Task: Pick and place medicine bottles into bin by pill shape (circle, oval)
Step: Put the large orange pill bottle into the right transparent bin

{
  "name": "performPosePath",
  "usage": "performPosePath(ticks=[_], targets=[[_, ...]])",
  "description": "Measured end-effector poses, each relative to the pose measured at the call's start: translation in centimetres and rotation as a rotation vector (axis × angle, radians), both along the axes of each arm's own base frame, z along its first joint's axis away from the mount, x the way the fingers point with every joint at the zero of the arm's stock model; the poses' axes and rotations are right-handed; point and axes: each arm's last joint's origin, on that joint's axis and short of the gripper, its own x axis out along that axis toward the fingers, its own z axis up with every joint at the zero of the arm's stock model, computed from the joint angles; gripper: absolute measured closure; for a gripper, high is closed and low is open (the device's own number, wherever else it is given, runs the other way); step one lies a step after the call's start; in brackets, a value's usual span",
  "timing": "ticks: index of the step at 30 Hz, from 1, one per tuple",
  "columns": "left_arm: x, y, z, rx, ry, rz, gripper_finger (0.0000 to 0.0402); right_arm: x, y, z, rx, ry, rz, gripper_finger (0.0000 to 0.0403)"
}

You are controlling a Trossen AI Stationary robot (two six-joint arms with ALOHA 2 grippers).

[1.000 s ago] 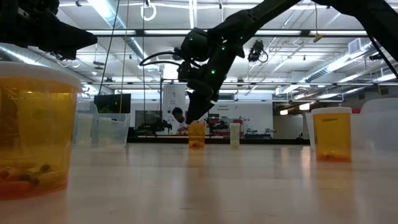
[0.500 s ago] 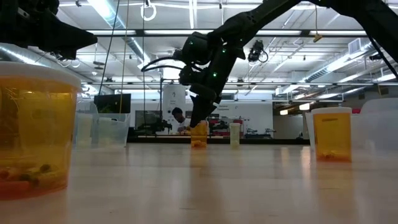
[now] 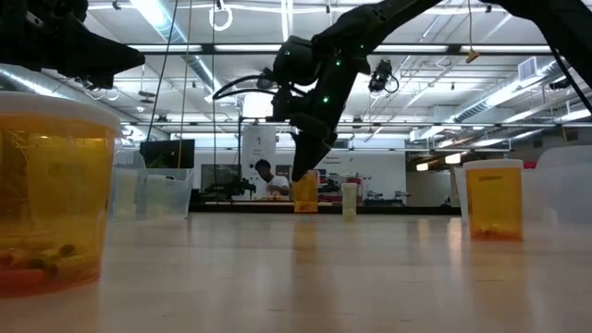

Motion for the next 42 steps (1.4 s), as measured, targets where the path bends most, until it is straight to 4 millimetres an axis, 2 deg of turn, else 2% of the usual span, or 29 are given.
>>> performPosePath(ticks=[12, 20, 26, 32, 42], targets=[[0.0, 0.0, 0.0, 0.0, 0.0, 0.0, 0.0311, -2.7, 3.6, 5.4, -0.025, -0.029, -0.035, 0.016], [0.0, 0.0, 0.0, 0.0, 0.0, 0.001, 0.0321, -6.1, 6.3, 6.0, 0.017, -0.04, -0.082, 0.016], [0.0, 0.0, 0.0, 0.0, 0.0, 0.001, 0.0314, -9.5, 8.3, 6.6, 0.077, -0.074, -0.158, 0.016], [0.0, 0.0, 0.0, 0.0, 0.0, 0.0, 0.0311, -13.3, 10.3, 6.4, 0.125, -0.101, -0.254, 0.016], [0.0, 0.0, 0.0, 0.0, 0.0, 0.0, 0.0316, -18.1, 12.1, 6.0, 0.177, -0.117, -0.358, 0.016]])
